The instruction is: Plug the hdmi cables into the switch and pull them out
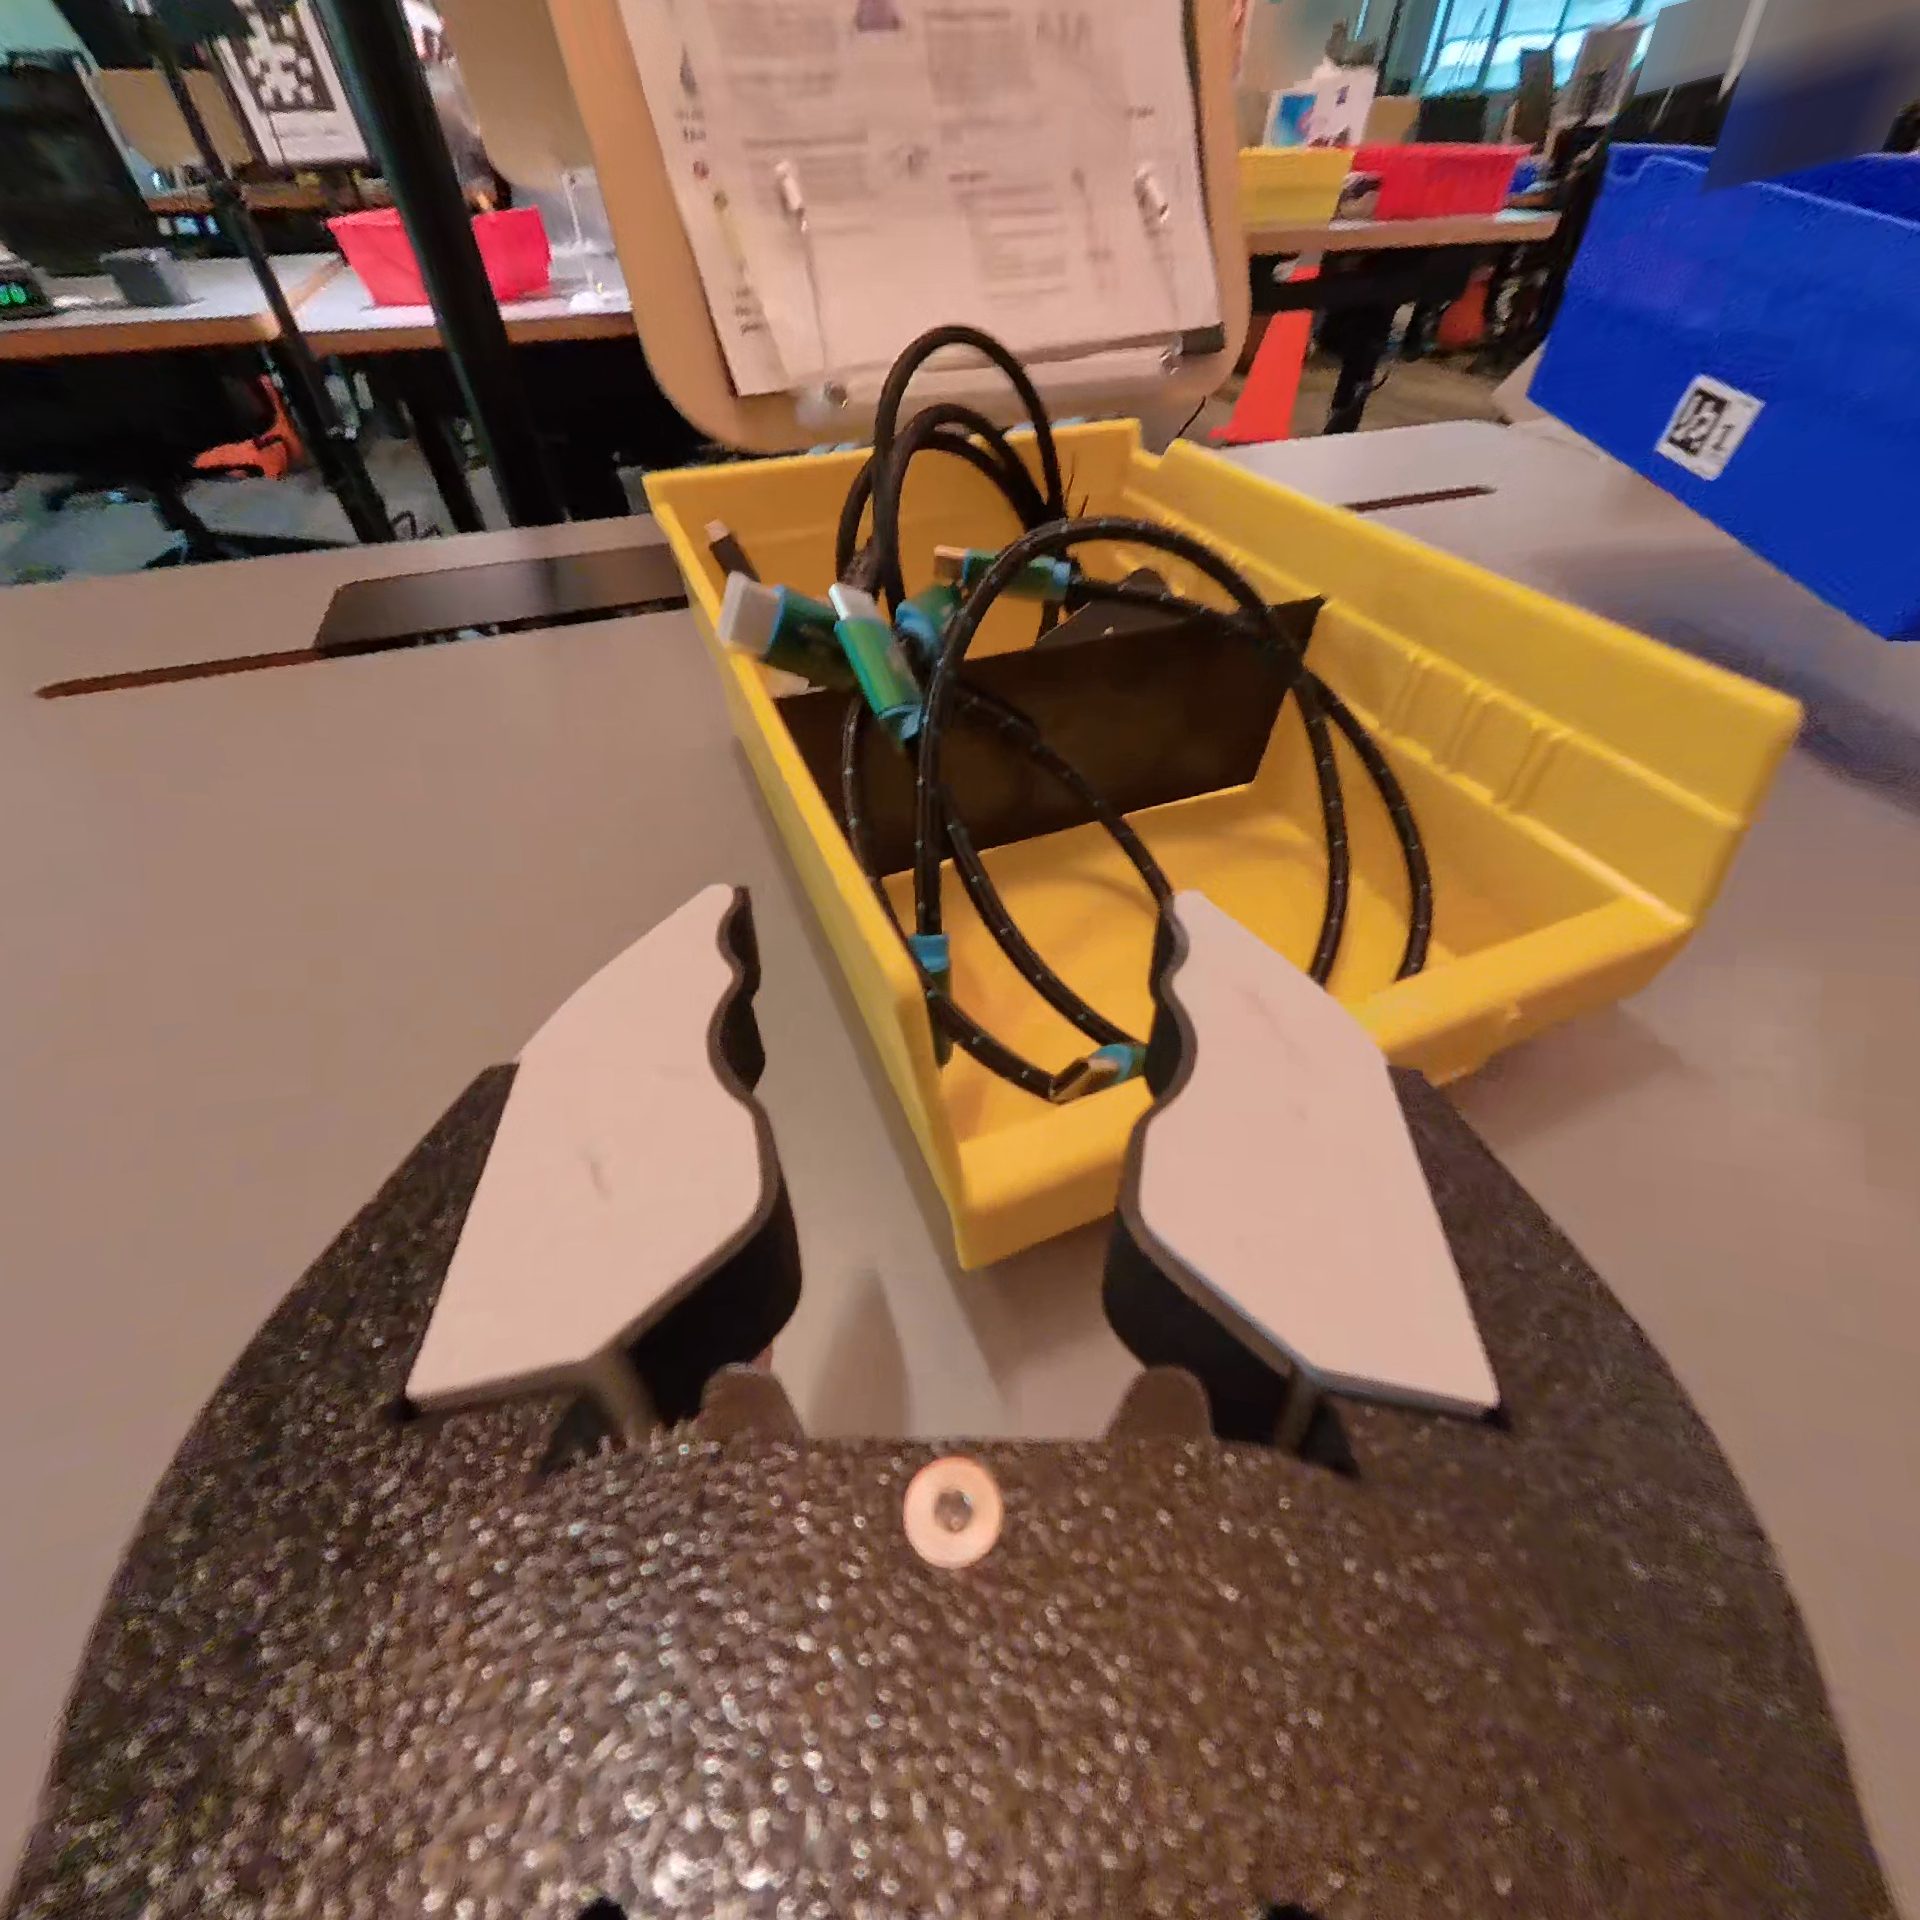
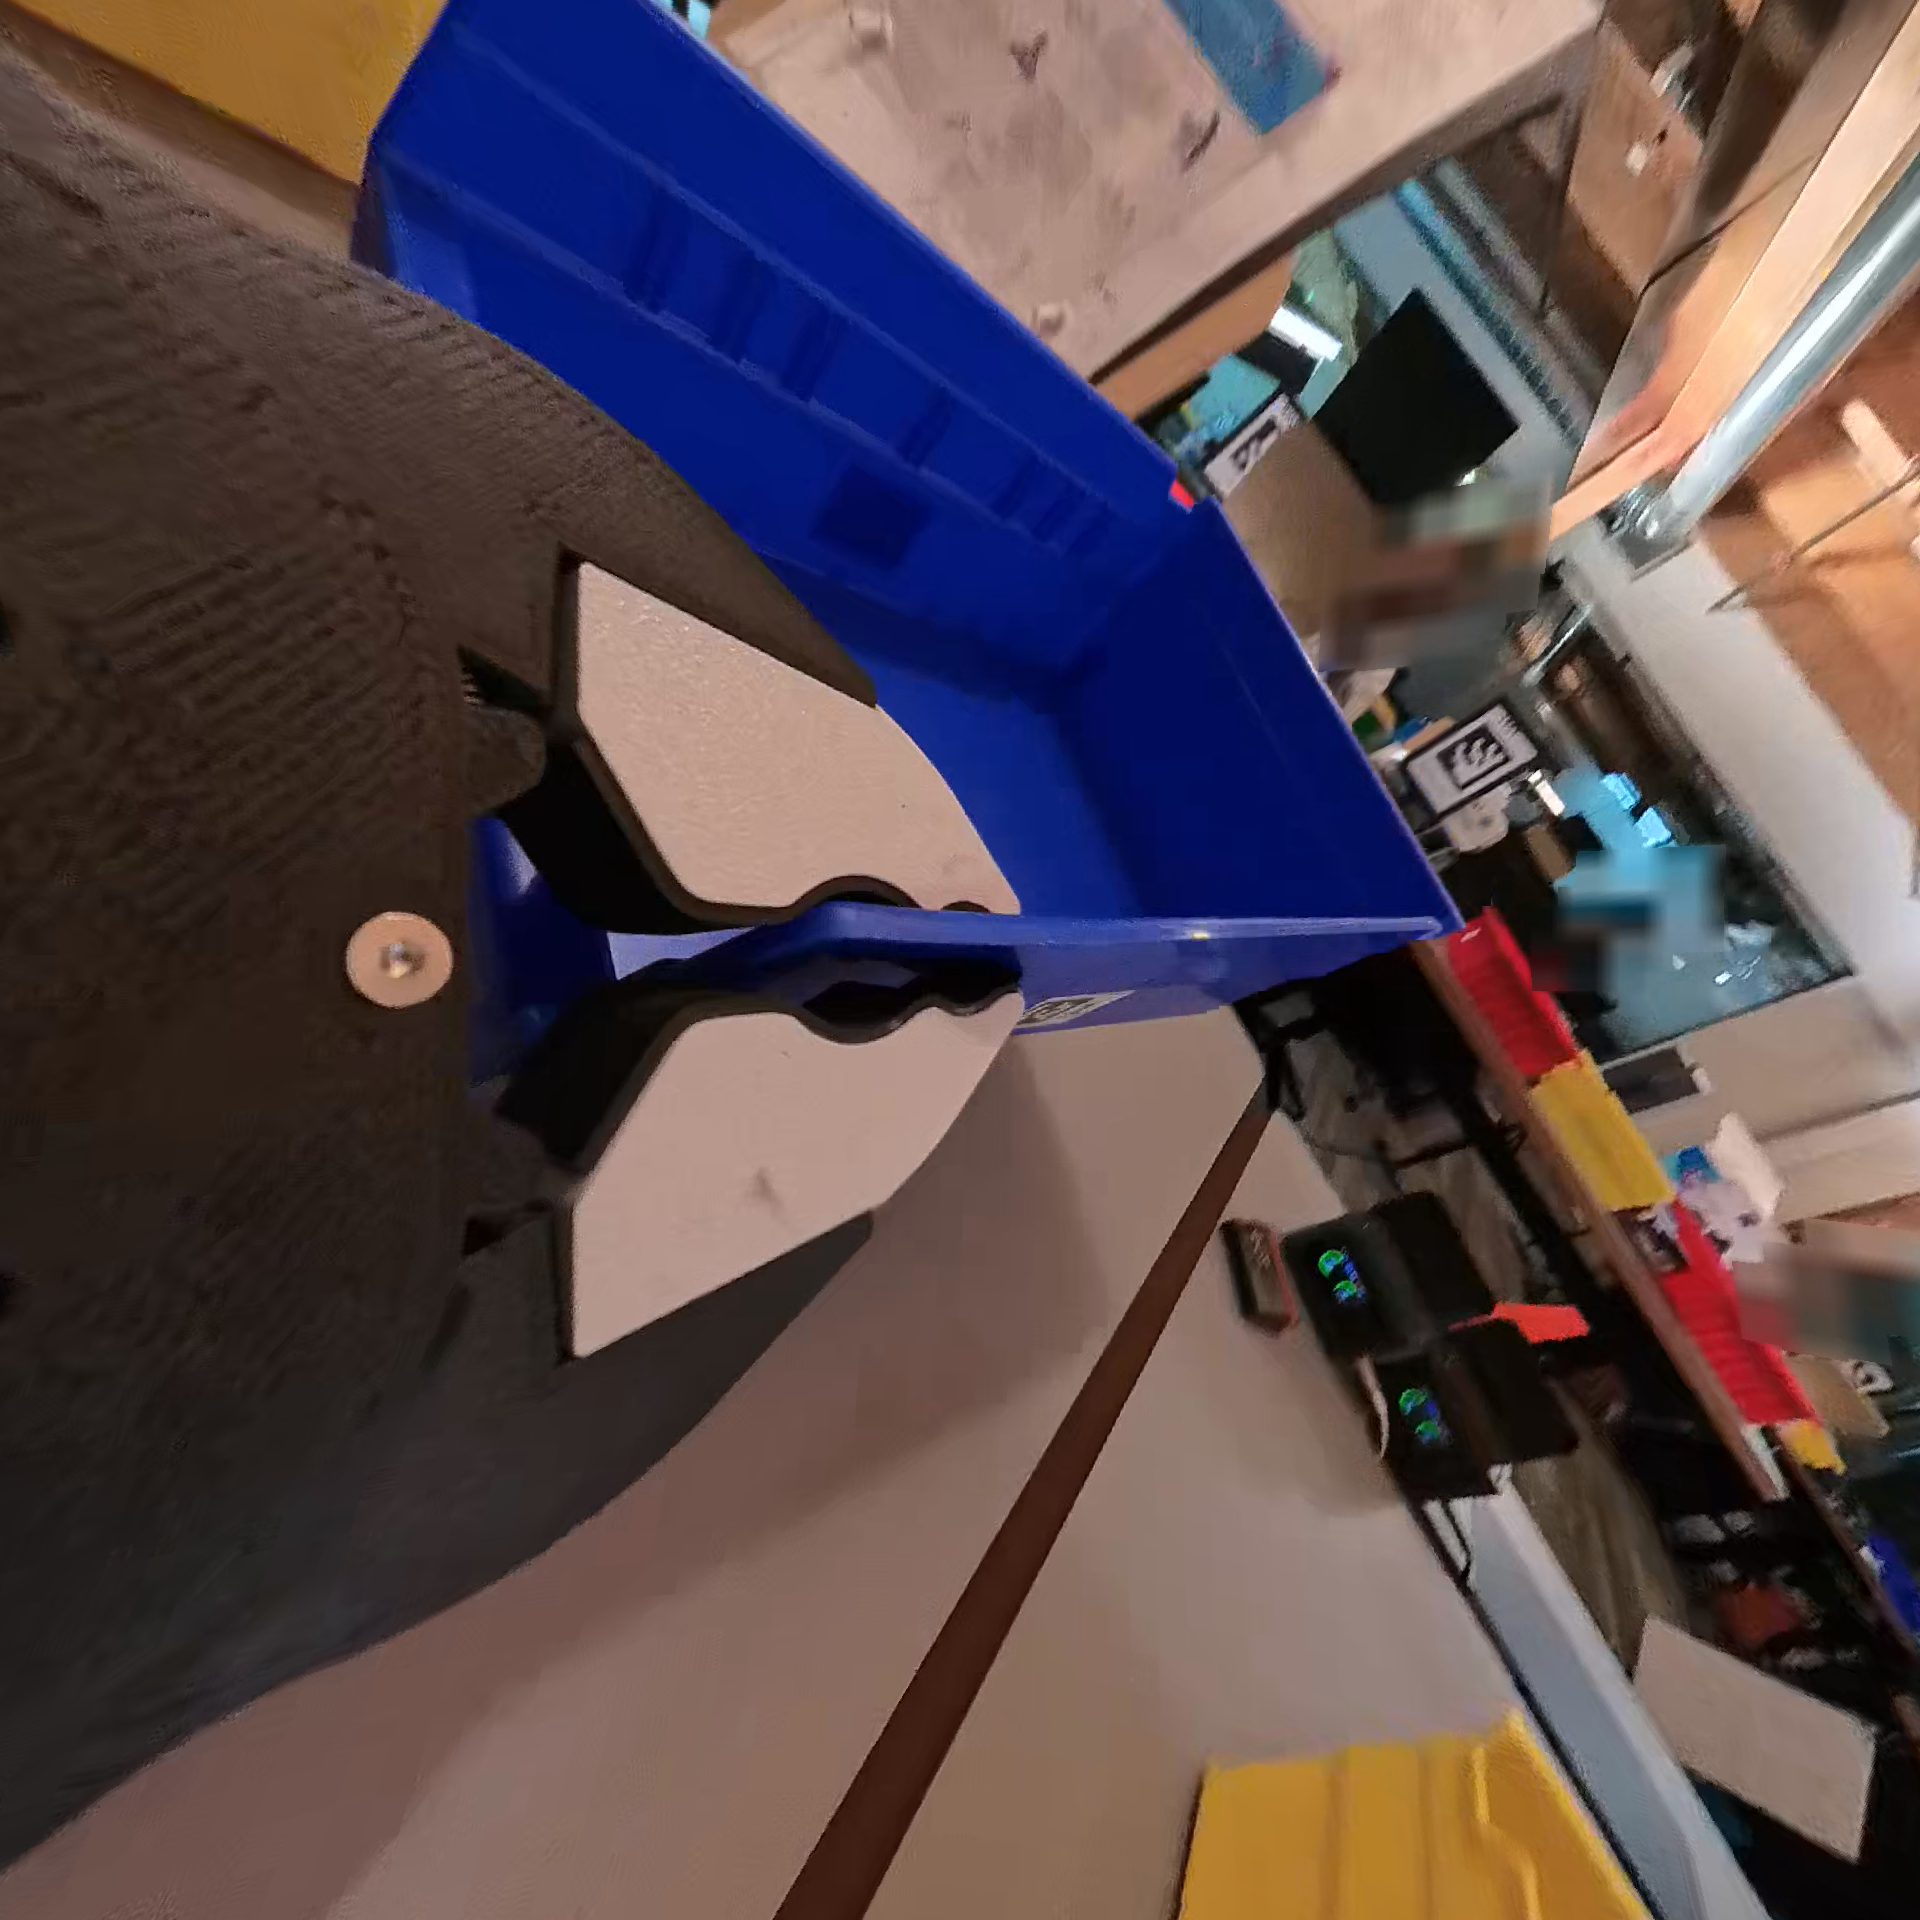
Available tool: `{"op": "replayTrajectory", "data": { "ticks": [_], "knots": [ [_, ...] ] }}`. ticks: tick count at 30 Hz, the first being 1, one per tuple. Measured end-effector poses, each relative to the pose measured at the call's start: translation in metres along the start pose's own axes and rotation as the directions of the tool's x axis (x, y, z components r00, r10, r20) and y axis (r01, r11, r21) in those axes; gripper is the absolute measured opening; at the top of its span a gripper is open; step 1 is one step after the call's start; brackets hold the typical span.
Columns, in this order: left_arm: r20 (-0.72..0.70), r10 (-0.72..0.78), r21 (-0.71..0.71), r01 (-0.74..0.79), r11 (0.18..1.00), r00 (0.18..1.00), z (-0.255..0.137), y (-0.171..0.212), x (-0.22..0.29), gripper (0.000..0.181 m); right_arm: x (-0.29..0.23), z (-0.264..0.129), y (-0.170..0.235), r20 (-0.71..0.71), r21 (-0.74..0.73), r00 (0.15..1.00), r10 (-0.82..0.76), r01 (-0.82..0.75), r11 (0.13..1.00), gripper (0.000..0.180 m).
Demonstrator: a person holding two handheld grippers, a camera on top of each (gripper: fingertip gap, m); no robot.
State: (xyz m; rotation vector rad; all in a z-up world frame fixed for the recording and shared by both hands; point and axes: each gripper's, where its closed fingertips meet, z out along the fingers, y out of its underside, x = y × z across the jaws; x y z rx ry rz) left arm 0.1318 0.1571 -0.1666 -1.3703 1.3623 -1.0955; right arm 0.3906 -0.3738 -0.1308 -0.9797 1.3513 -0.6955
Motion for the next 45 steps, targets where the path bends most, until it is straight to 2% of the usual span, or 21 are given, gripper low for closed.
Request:
{"op": "replayTrajectory", "data": {
  "ticks": [4, 8, 11, 14, 18, 19, 21, 24, 26, 28, 30, 32, 34, 36, 39, 45],
  "knots": [
    [0.040, -0.026, -0.046, 0.028, 0.999, 0.999, 0.009, 0.011, -0.008, 0.061, 0.016, 0.012, 0.016, -0.040, -0.073, 0.999, -0.026, 0.023, 0.997, 0.005],
    [0.089, -0.025, -0.047, 0.029, 0.998, 0.996, 0.010, 0.014, -0.019, 0.030, 0.019, 0.029, 0.028, -0.046, -0.138, 0.996, -0.080, 0.073, 0.988, 0.005],
    [0.076, 0.047, -0.052, -0.043, 0.998, 0.996, 0.011, 0.016, -0.020, 0.028, 0.019, 0.041, 0.035, -0.041, -0.170, 0.996, -0.081, 0.073, 0.983, 0.005],
    [0.104, 0.127, -0.055, -0.122, 0.991, 0.986, 0.011, 0.016, -0.022, 0.016, 0.019, 0.052, 0.043, -0.028, -0.206, 0.995, -0.099, 0.091, 0.974, 0.005],
    [0.159, 0.162, -0.072, -0.152, 0.986, 0.974, 0.014, 0.019, -0.035, 0.007, 0.016, 0.059, 0.050, 0.009, -0.203, 0.989, -0.146, 0.144, 0.968, 0.007],
    [0.162, 0.165, -0.076, -0.155, 0.985, 0.973, 0.014, 0.019, -0.039, 0.006, 0.014, 0.057, 0.047, 0.011, -0.195, 0.988, -0.151, 0.151, 0.969, 0.015],
    [0.198, 0.197, -0.102, -0.180, 0.978, 0.960, 0.012, 0.020, -0.054, 0.006, 0.015, 0.048, 0.030, -0.061, -0.154, 0.970, -0.237, 0.226, 0.962, 0.049],
    [0.197, 0.115, -0.098, -0.097, 0.990, 0.974, 0.009, 0.021, -0.077, 0.005, -0.008, 0.023, -0.005, -0.119, -0.067, 0.872, -0.474, 0.469, 0.880, 0.066],
    [0.209, 0.088, -0.105, -0.067, 0.992, 0.974, 0.007, 0.022, -0.097, 0.007, -0.051, 0.010, -0.017, -0.055, 0.031, 0.815, -0.577, 0.579, 0.815, 0.070],
    [0.224, 0.073, -0.108, -0.049, 0.993, 0.972, 0.005, 0.022, -0.116, 0.008, -0.103, 0.002, -0.008, 0.095, 0.107, 0.783, -0.615, 0.606, 0.788, 0.072],
    [0.223, 0.037, -0.104, -0.014, 0.994, 0.974, 0.004, 0.023, -0.134, 0.008, -0.155, -0.004, 0.020, 0.288, 0.125, 0.760, -0.583, 0.574, 0.809, 0.081],
    [0.247, 0.037, -0.117, -0.008, 0.993, 0.968, 0.001, 0.024, -0.155, 0.009, -0.205, -0.013, 0.057, 0.489, 0.108, 0.694, -0.529, 0.553, 0.826, 0.083],
    [0.269, 0.016, -0.117, 0.016, 0.993, 0.963, -0.003, 0.025, -0.176, 0.009, -0.242, -0.018, 0.088, 0.592, 0.122, 0.630, -0.502, 0.546, 0.829, 0.085],
    [0.296, 0.001, -0.116, 0.035, 0.993, 0.955, -0.008, 0.026, -0.198, 0.010, -0.270, -0.019, 0.114, 0.643, 0.137, 0.585, -0.495, 0.548, 0.825, 0.085],
    [0.345, -0.016, -0.109, 0.057, 0.992, 0.938, -0.015, 0.027, -0.234, 0.009, -0.298, -0.013, 0.146, 0.681, 0.114, 0.568, -0.463, 0.541, 0.833, 0.087],
    [0.372, -0.012, -0.109, 0.057, 0.992, 0.928, -0.019, 0.028, -0.289, 0.006, -0.313, -0.007, 0.181, 0.723, 0.065, 0.536, -0.435, 0.575, 0.816, 0.087]
  ]
}}
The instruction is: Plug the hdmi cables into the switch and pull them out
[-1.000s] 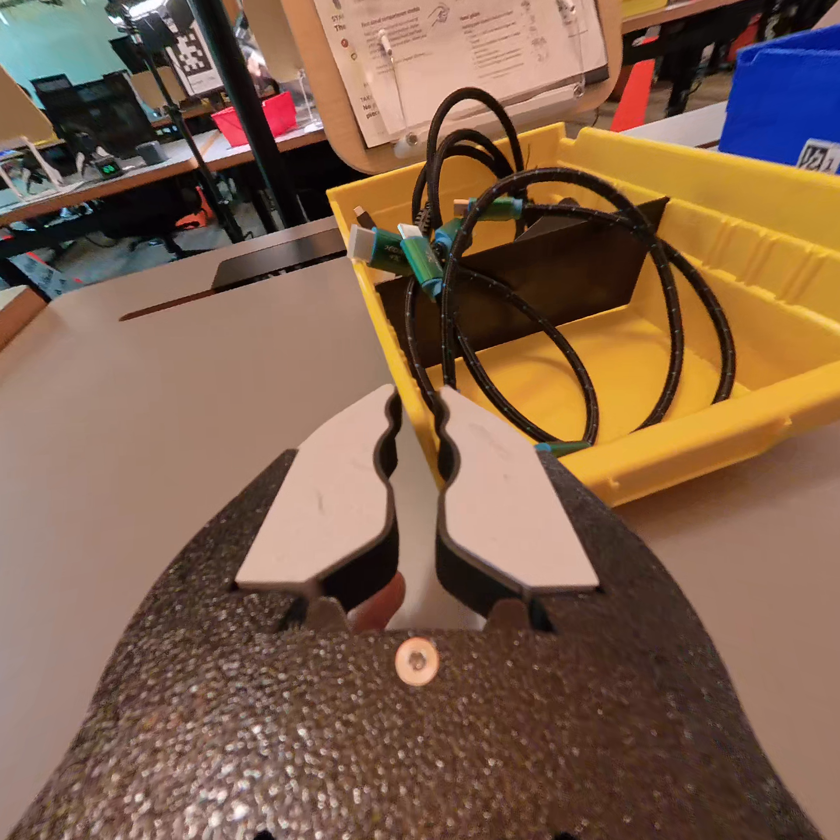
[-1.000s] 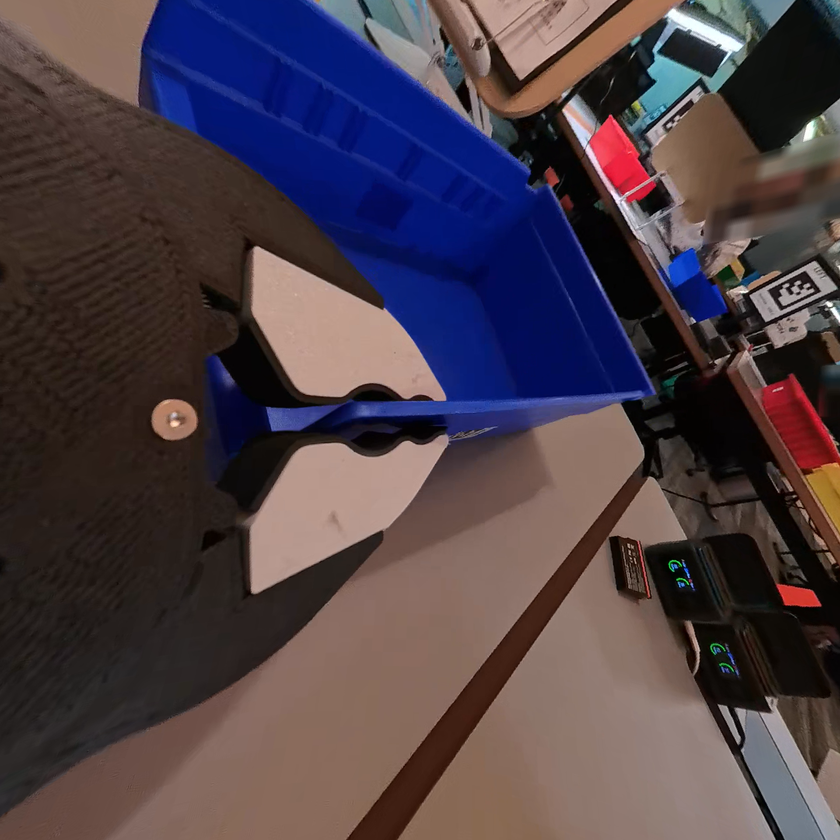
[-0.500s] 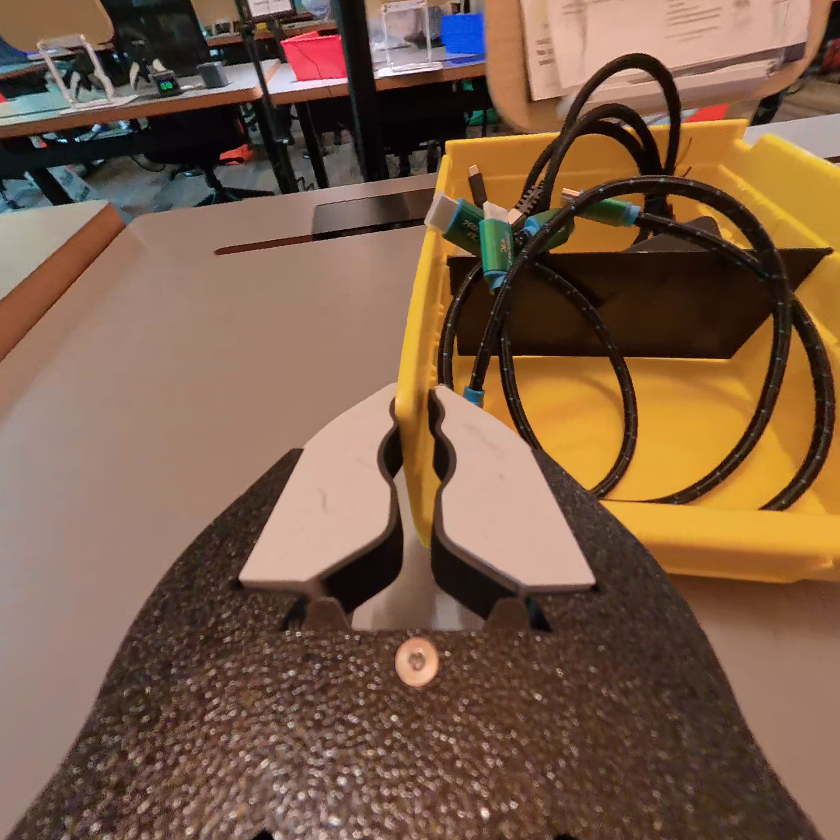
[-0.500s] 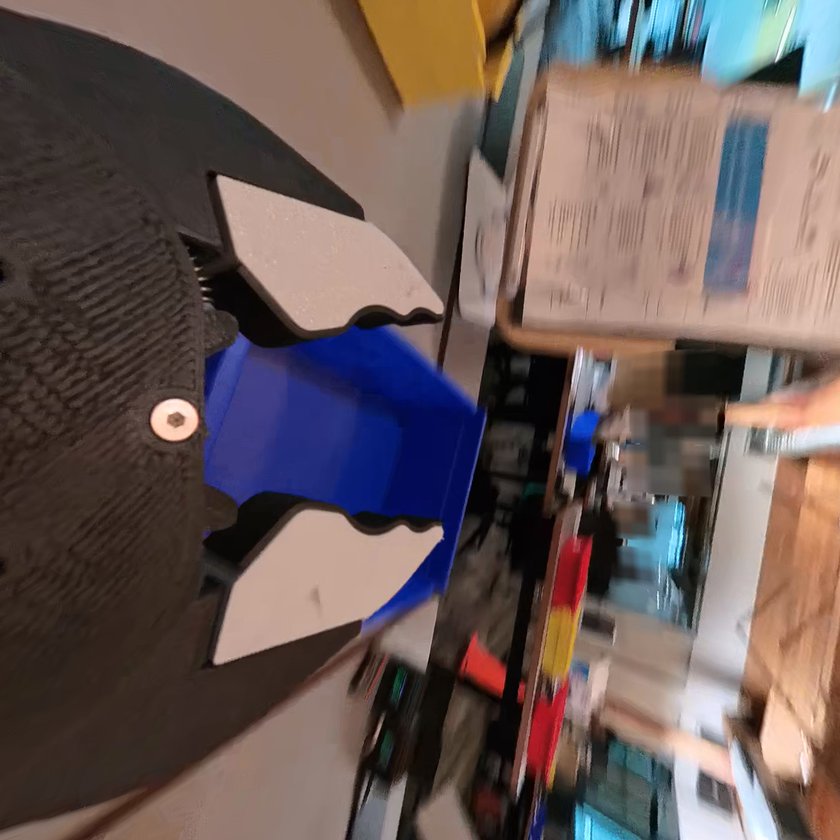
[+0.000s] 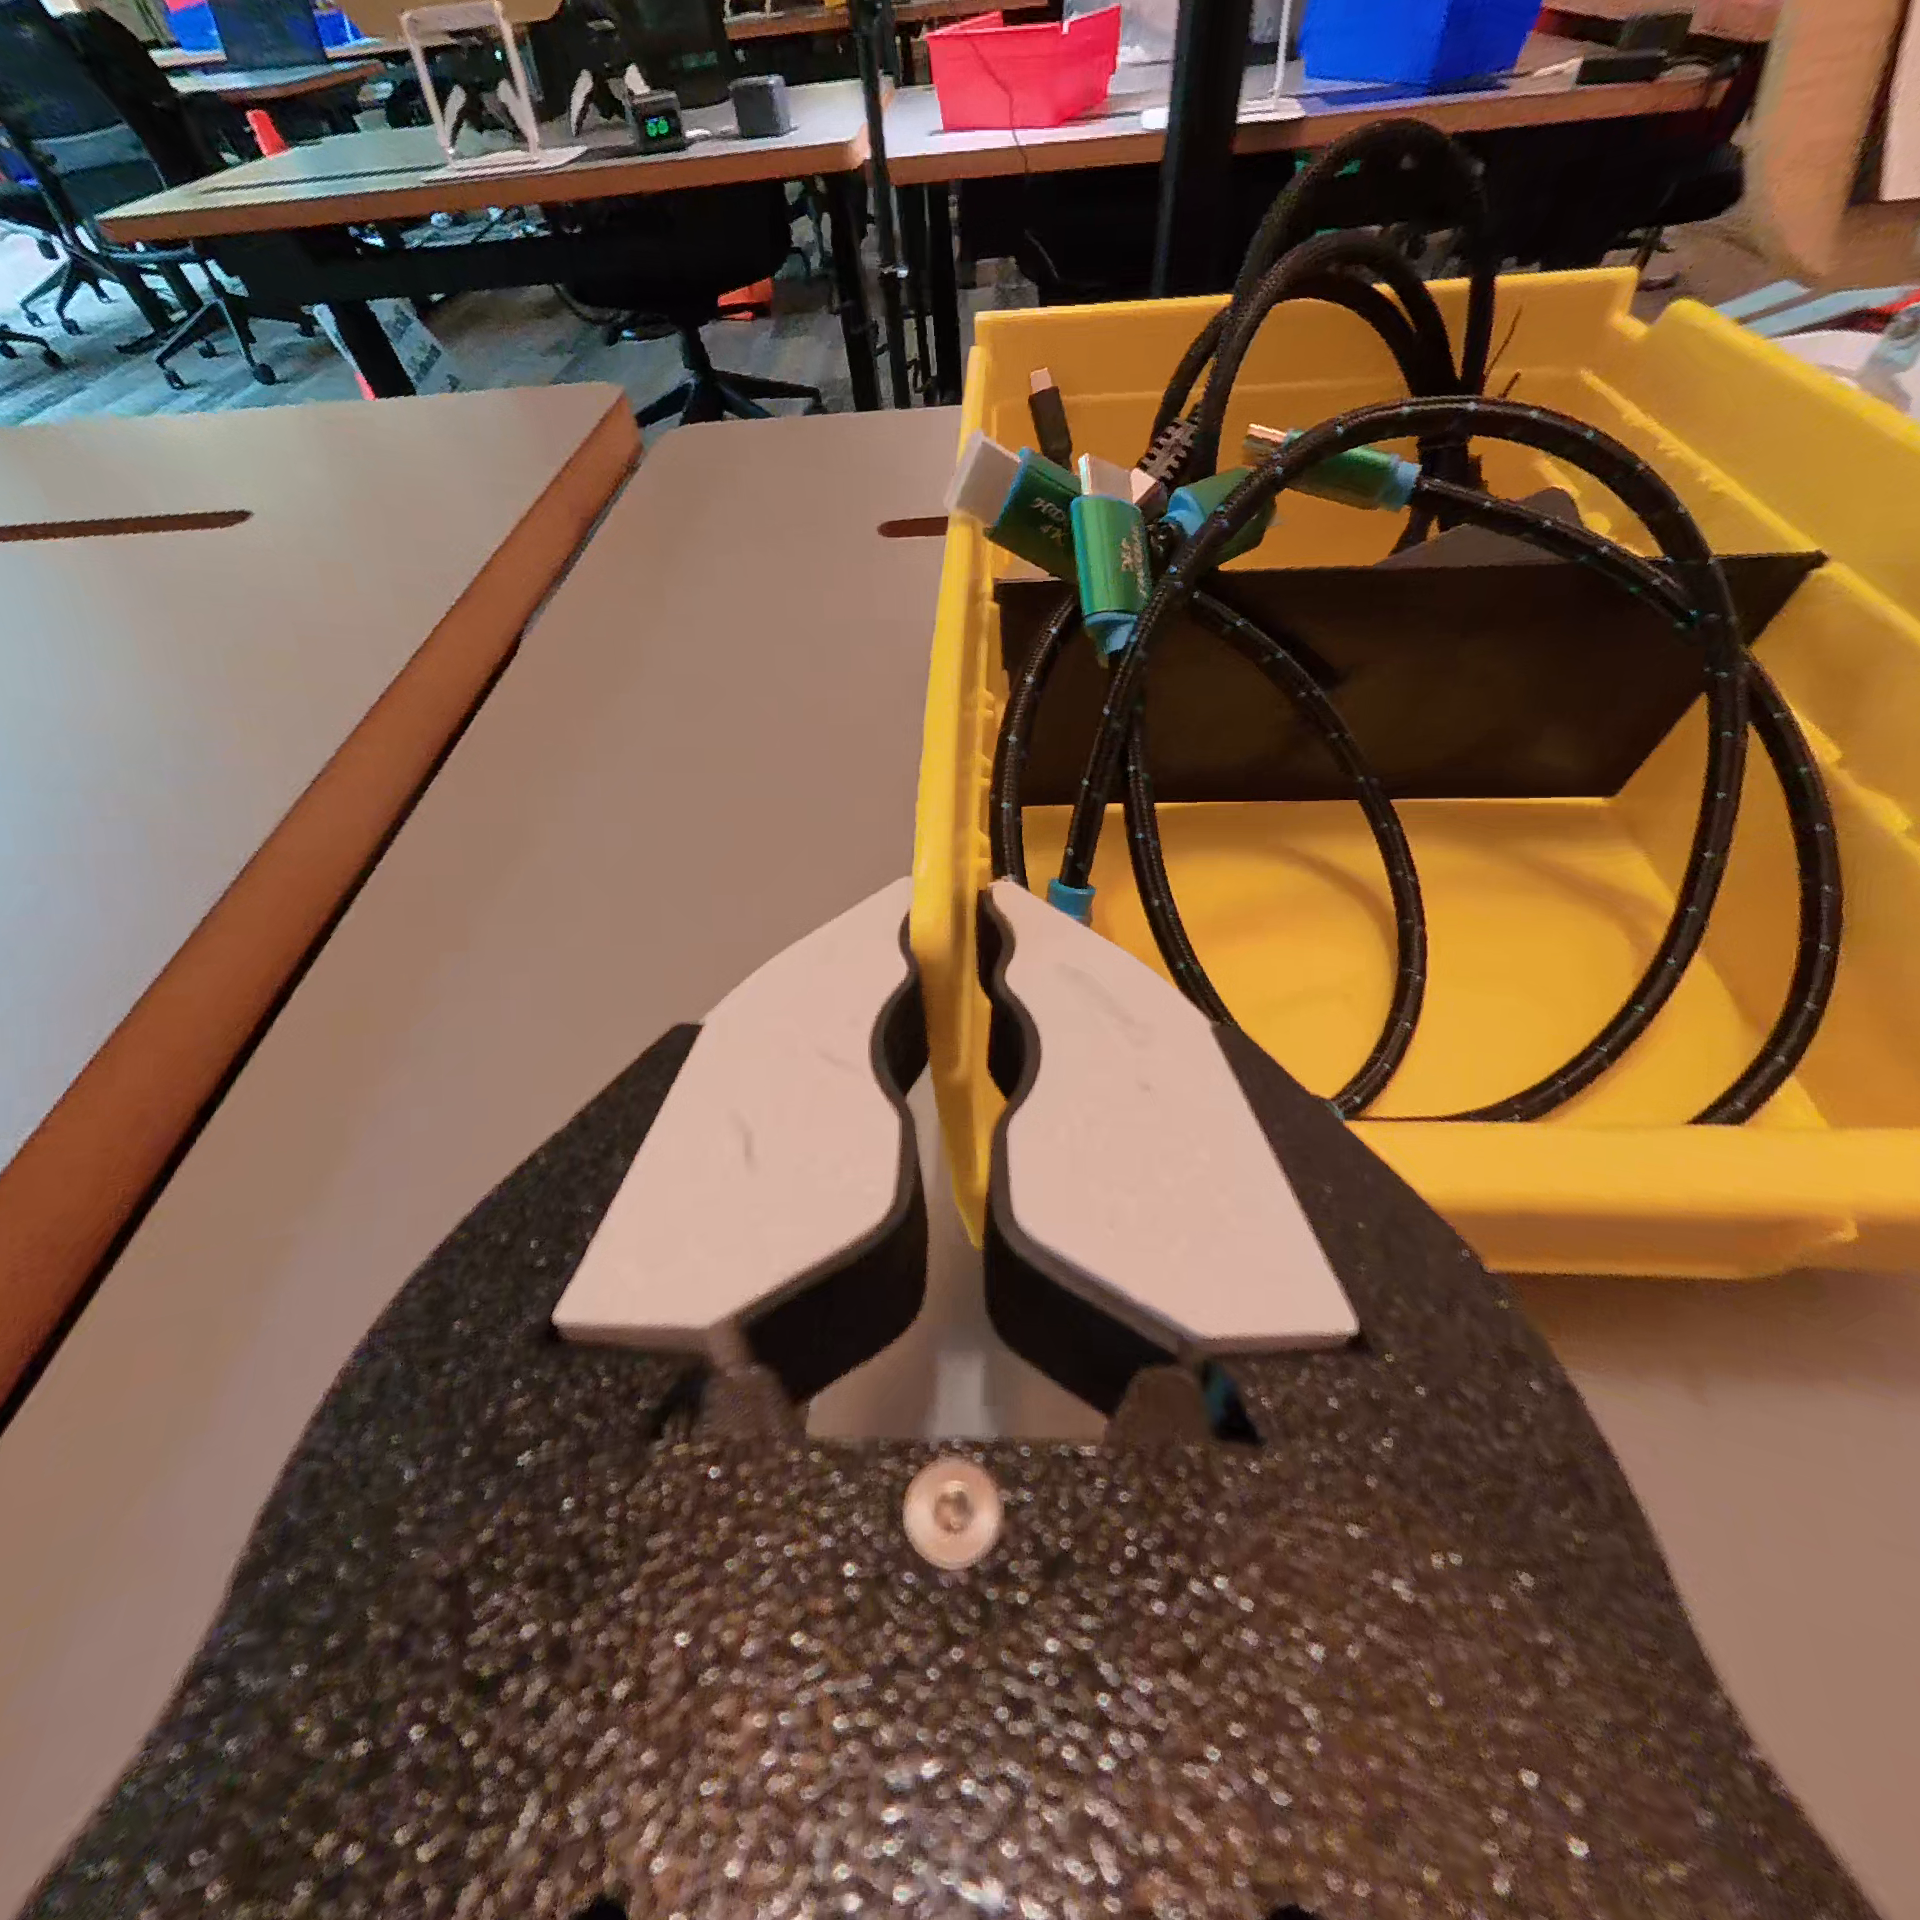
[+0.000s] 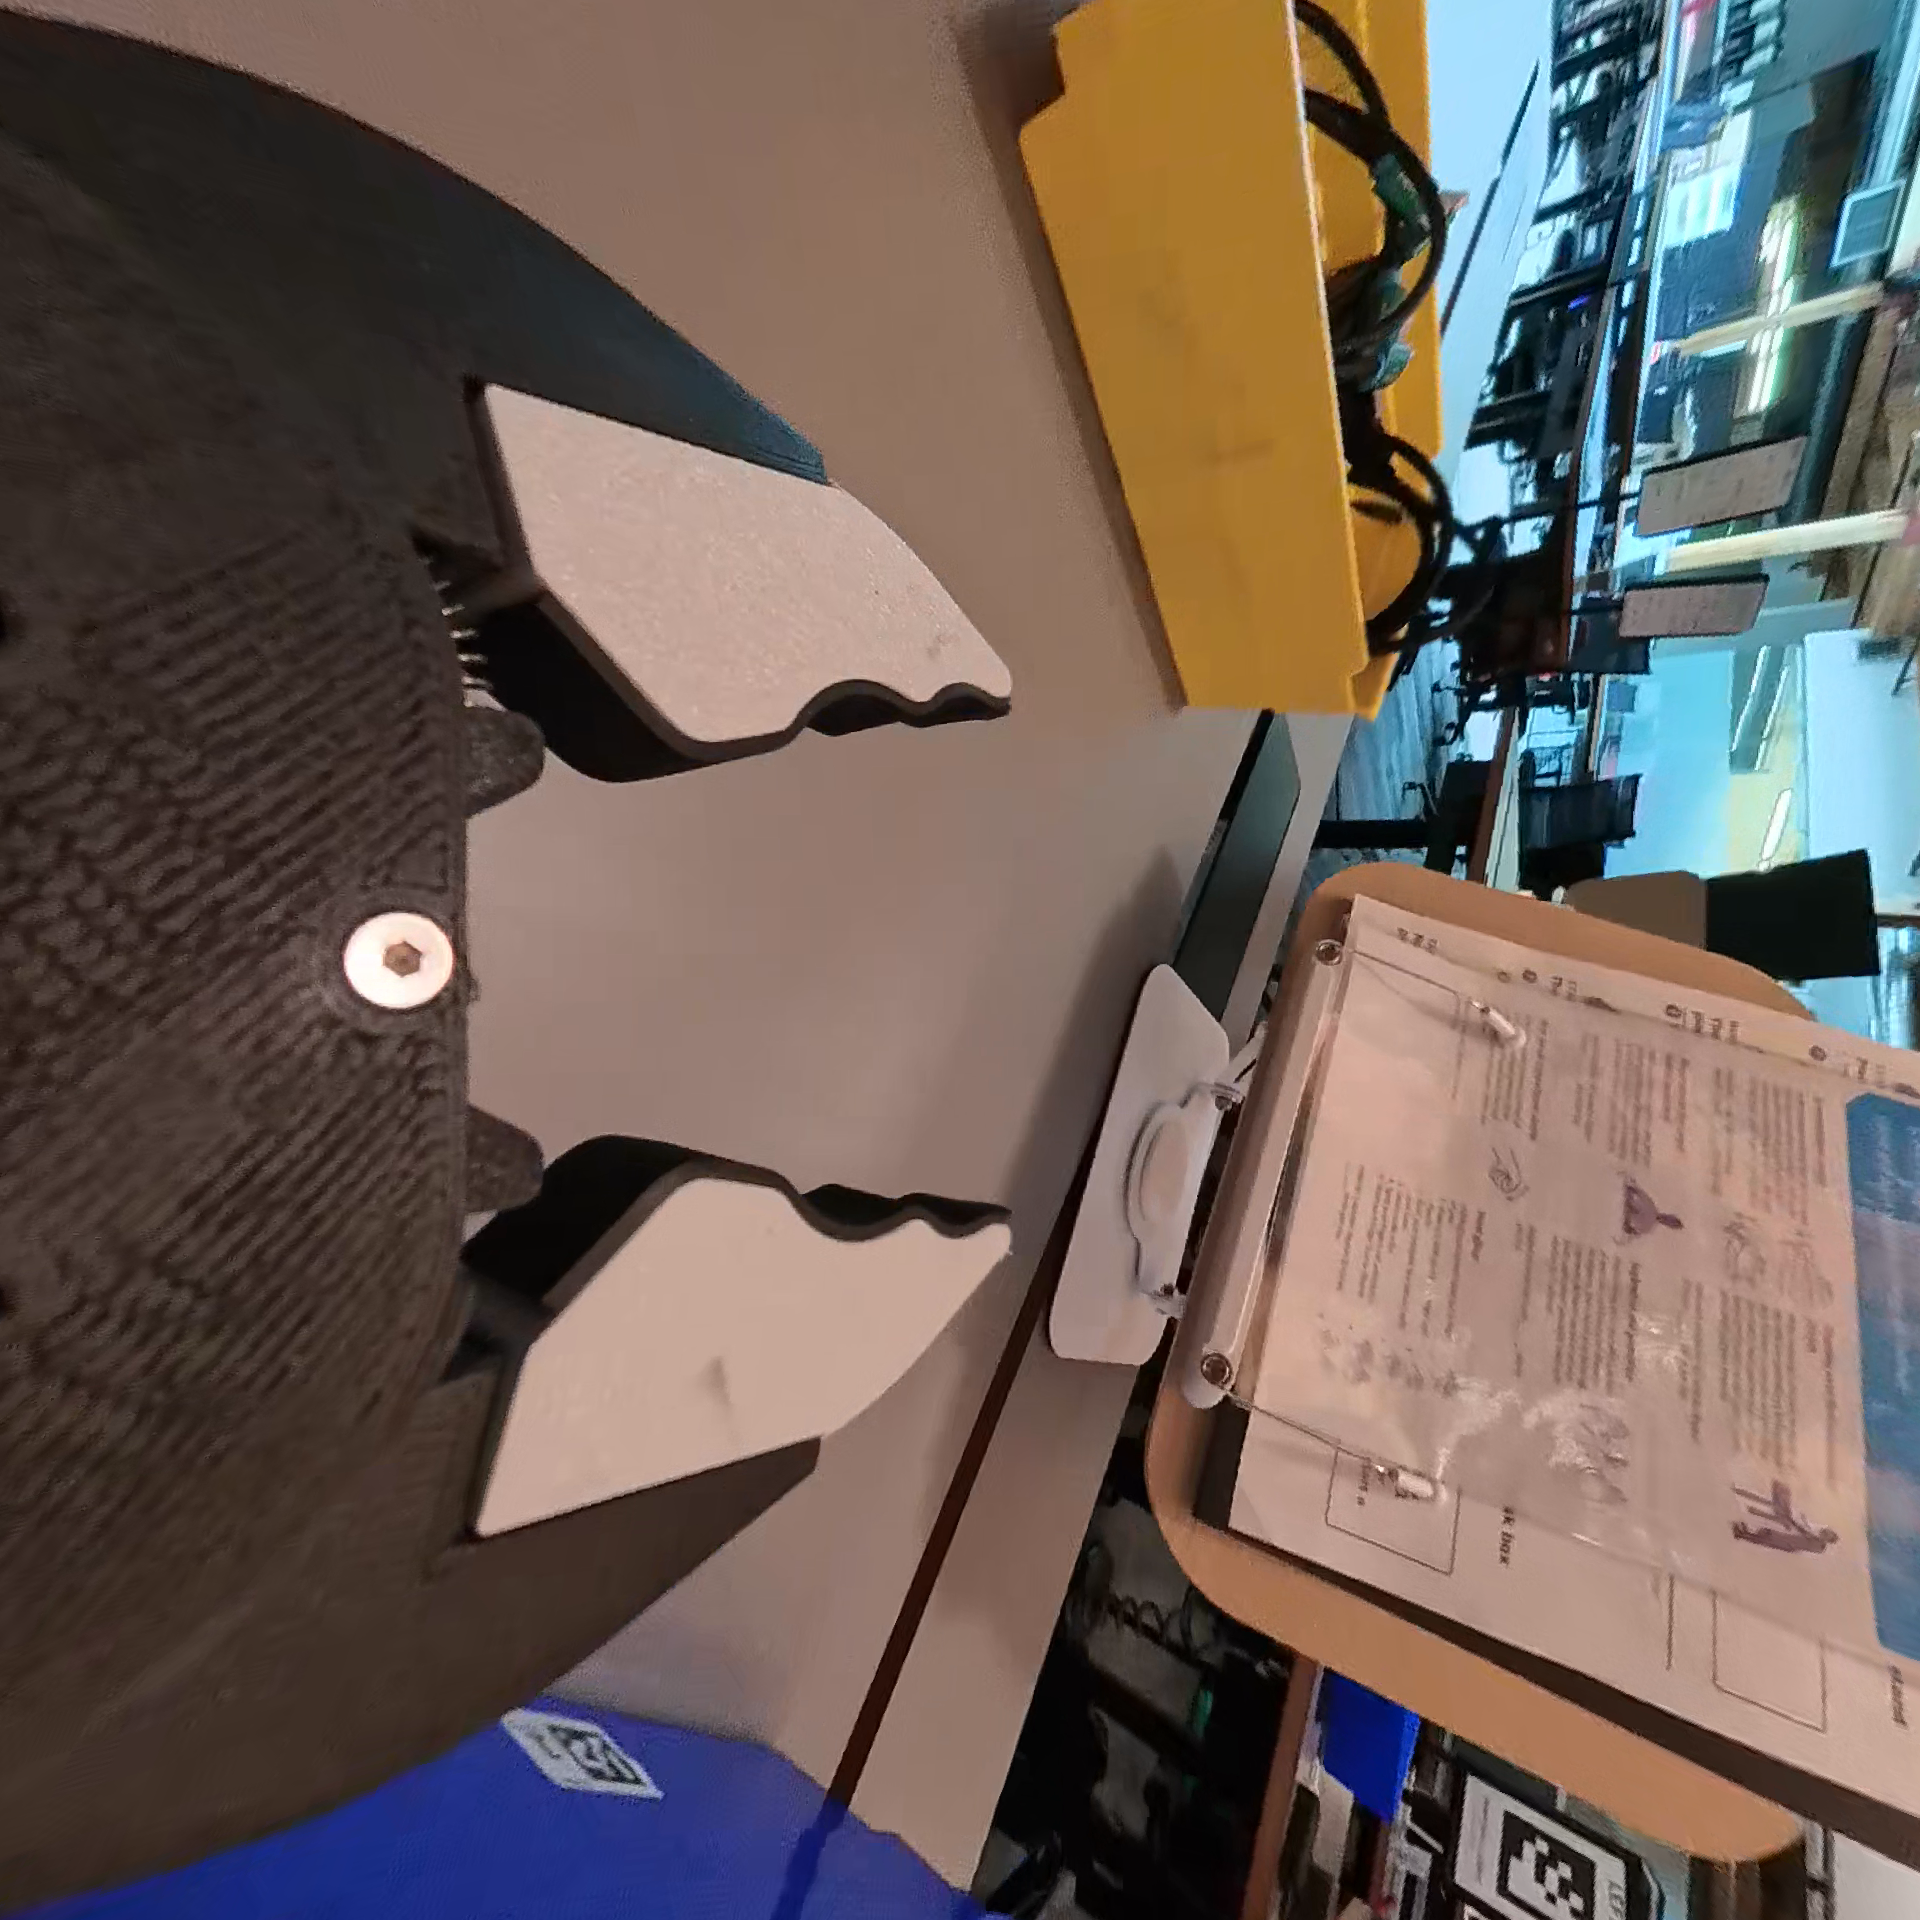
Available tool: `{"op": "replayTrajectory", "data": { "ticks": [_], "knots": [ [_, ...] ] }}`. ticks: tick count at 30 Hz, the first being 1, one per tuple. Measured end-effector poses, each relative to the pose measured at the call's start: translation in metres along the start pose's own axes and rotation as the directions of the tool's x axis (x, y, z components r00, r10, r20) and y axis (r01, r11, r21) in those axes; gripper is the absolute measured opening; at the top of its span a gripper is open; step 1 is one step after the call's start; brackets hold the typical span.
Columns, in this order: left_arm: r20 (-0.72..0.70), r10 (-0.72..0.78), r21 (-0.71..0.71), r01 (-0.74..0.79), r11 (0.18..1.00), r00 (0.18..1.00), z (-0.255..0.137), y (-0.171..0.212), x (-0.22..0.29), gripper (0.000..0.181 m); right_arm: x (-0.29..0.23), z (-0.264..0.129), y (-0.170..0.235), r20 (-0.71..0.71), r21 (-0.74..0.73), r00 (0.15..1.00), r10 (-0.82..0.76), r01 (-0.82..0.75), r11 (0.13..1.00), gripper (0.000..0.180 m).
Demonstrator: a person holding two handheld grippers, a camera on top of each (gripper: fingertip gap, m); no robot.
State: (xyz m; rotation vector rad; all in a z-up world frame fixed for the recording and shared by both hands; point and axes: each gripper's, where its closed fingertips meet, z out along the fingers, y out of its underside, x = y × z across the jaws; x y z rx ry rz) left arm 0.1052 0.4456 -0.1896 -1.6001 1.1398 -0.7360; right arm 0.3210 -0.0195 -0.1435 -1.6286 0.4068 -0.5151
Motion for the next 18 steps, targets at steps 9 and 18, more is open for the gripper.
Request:
{"op": "replayTrajectory", "data": {
  "ticks": [9, 18],
  "knots": [
    [-0.037, 0.194, -0.156, -0.198, 0.968, 0.980, -0.003, -0.017, -0.018, 0.021, 0.020, -0.011, 0.009, -0.058, 0.048, 0.993, 0.104, -0.101, 0.994, 0.084],
    [-0.382, 0.268, -0.324, -0.400, 0.858, 0.884, 0.067, -0.104, 0.036, 0.057, 0.012, -0.006, 0.021, -0.034, -0.018, 0.997, 0.067, -0.067, 0.998, 0.085]
  ]
}}
